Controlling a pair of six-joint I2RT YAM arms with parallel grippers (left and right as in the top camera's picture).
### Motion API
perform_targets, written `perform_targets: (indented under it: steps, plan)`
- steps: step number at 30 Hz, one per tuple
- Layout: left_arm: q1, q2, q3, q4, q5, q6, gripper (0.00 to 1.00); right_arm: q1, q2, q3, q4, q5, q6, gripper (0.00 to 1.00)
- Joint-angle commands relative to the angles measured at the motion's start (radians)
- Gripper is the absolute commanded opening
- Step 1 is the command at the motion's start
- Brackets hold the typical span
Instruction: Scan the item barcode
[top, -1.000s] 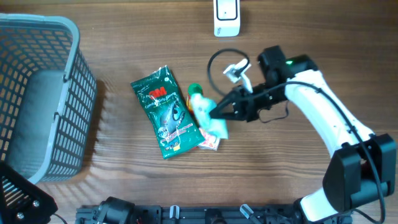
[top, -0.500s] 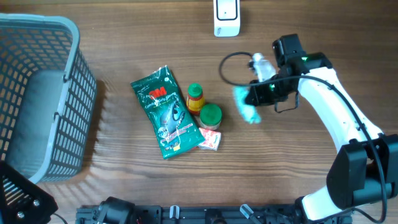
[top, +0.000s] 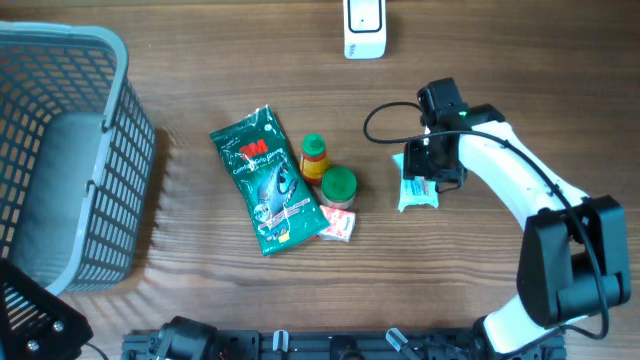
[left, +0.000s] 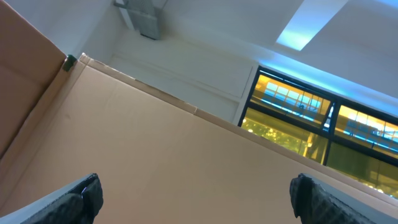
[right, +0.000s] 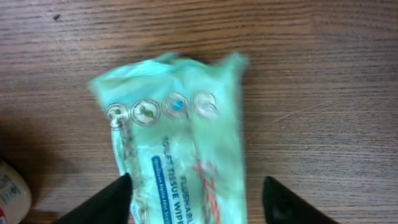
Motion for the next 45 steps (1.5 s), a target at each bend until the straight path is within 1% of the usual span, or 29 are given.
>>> perform_targets:
  steps: [1,2,3,4,5,6,7,9,12,15,21,23,24,25,28,30,33,37,38,39,40,41,43,44,45]
  plan:
    - [0.005,-0.01,-0.005,-0.001,-0.014,-0.002,1.0,0.0,0.003,0.066,-0.044,0.02,0.019,0.74]
    - [0.005,-0.01,-0.005,-0.001,-0.014,-0.002,1.0,0.0,-0.001,0.095,-0.063,0.019,0.019,0.74]
    - [0.005,-0.01,-0.005,-0.001,-0.014,-0.002,1.0,0.001,-0.003,0.126,-0.078,0.018,0.026,0.63]
    - [0.005,-0.01,-0.005,-0.001,-0.014,-0.002,1.0,0.001,-0.003,0.144,-0.084,0.016,0.053,0.48]
    - [0.005,-0.01,-0.005,-0.001,-0.014,-0.002,1.0,0.001,-0.003,0.151,-0.081,0.016,0.087,0.3]
    - [0.005,-0.01,-0.005,-0.001,-0.014,-0.002,1.0,0.0,-0.003,0.151,-0.071,0.016,0.151,0.1]
    - [0.005,-0.01,-0.005,-0.001,-0.014,-0.002,1.0,0.0,-0.002,0.151,-0.068,0.016,0.204,0.04]
    - [0.005,-0.01,-0.005,-0.001,-0.014,-0.002,1.0,0.001,0.002,0.146,-0.058,0.002,0.28,0.04]
    - [0.005,-0.01,-0.005,-0.001,-0.014,-0.002,1.0,0.001,0.037,0.145,-0.026,-0.08,0.295,0.04]
    - [0.005,-0.01,-0.005,-0.001,-0.014,-0.002,1.0,0.002,0.123,0.145,0.0,-0.143,0.331,0.04]
    - [0.005,-0.01,-0.005,-0.001,-0.014,-0.002,1.0,0.002,0.306,0.145,0.008,-0.177,0.366,0.04]
    - [0.005,-0.01,-0.005,-0.002,-0.014,-0.002,1.0,0.002,0.325,0.145,0.014,-0.18,0.36,0.05]
    - [0.005,-0.01,-0.005,-0.002,-0.014,-0.002,1.0,0.0,0.325,0.145,0.018,-0.18,0.355,0.09]
    - [0.005,-0.01,-0.005,-0.003,-0.014,-0.002,1.0,0.0,0.315,0.153,0.018,-0.18,0.354,0.17]
    - [0.005,-0.01,-0.005,-0.003,-0.014,-0.002,1.0,0.0,0.279,0.186,-0.003,-0.18,0.325,0.29]
    - [0.005,-0.01,-0.005,-0.004,-0.014,-0.002,1.0,0.0,0.225,0.21,-0.026,-0.179,0.296,0.34]
    - [0.005,-0.01,-0.005,-0.004,-0.014,-0.002,1.0,0.0,0.13,0.216,-0.051,-0.169,0.271,0.35]
    - [0.005,-0.01,-0.006,-0.004,-0.014,-0.002,1.0,0.026,0.016,0.215,-0.16,-0.039,0.212,0.46]
    - [0.005,-0.01,-0.005,-0.004,-0.014,-0.002,1.0,0.04,0.01,0.214,-0.178,-0.006,0.196,0.52]
    - [0.005,-0.01,-0.005,-0.004,-0.014,-0.002,1.0,0.059,0.01,0.213,-0.198,0.036,0.193,0.56]
    - [0.005,-0.01,-0.006,-0.004,-0.014,-0.002,1.0,0.079,0.011,0.209,-0.212,0.079,0.193,0.56]
    - [0.005,-0.01,-0.006,-0.004,-0.014,-0.002,1.0,0.11,0.011,0.19,-0.214,0.134,0.193,0.59]
    - [0.005,-0.01,-0.005,-0.004,-0.014,-0.002,1.0,0.174,0.011,0.14,-0.205,0.205,0.194,0.71]
    - [0.005,-0.01,-0.005,-0.004,-0.014,-0.002,1.0,0.196,0.012,0.116,-0.188,0.23,0.196,0.8]
    - [0.005,-0.01,-0.005,-0.004,-0.014,-0.002,1.0,0.219,0.012,0.089,-0.162,0.257,0.197,0.86]
